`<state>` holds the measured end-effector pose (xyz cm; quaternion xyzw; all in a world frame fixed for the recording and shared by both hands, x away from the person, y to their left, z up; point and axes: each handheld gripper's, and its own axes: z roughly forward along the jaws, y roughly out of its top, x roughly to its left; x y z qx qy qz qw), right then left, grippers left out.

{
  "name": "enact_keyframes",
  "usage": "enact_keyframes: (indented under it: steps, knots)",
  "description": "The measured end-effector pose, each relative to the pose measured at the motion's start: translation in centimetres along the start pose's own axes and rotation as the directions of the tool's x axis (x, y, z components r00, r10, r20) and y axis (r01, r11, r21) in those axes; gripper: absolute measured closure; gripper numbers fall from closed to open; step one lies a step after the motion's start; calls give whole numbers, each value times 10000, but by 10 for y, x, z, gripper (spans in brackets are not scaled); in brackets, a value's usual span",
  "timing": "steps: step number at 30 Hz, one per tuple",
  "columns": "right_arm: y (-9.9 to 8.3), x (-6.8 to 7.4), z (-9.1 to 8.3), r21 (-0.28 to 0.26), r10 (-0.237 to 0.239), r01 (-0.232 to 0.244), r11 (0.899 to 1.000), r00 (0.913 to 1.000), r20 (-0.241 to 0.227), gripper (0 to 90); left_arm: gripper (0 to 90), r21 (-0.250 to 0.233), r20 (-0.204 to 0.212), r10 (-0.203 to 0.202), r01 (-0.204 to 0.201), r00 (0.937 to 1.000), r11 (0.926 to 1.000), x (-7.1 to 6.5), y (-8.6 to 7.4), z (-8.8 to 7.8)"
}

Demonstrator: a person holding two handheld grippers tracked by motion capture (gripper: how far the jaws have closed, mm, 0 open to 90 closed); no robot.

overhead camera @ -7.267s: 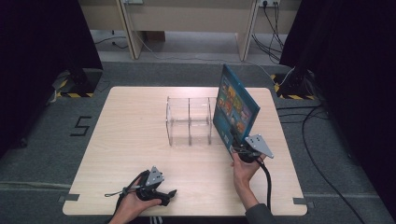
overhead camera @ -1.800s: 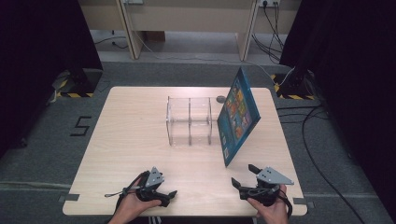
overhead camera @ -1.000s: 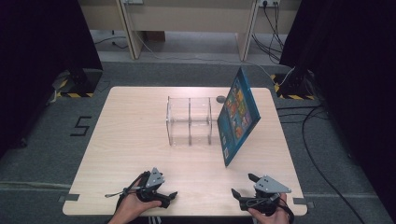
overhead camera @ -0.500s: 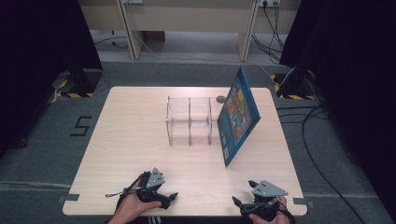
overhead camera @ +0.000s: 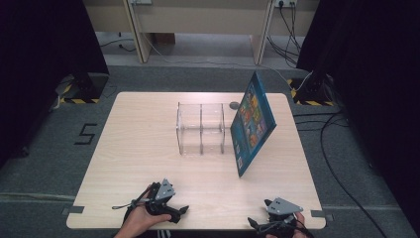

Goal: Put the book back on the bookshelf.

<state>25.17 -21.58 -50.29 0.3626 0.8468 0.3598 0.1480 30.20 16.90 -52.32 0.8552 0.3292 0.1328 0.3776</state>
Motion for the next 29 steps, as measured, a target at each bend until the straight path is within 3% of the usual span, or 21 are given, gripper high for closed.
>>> enact_keyframes:
  steps: [5,29]
  knots:
    - [-3,3,7,861,-282,282,9959,9996,-12,150,25,14,16,1,-1,10000,10000,0,0,0]
    - [-4,3,8,726,-178,180,9972,9998,-29,150,13,14,24,21,-21,10000,10000,-1,0,1]
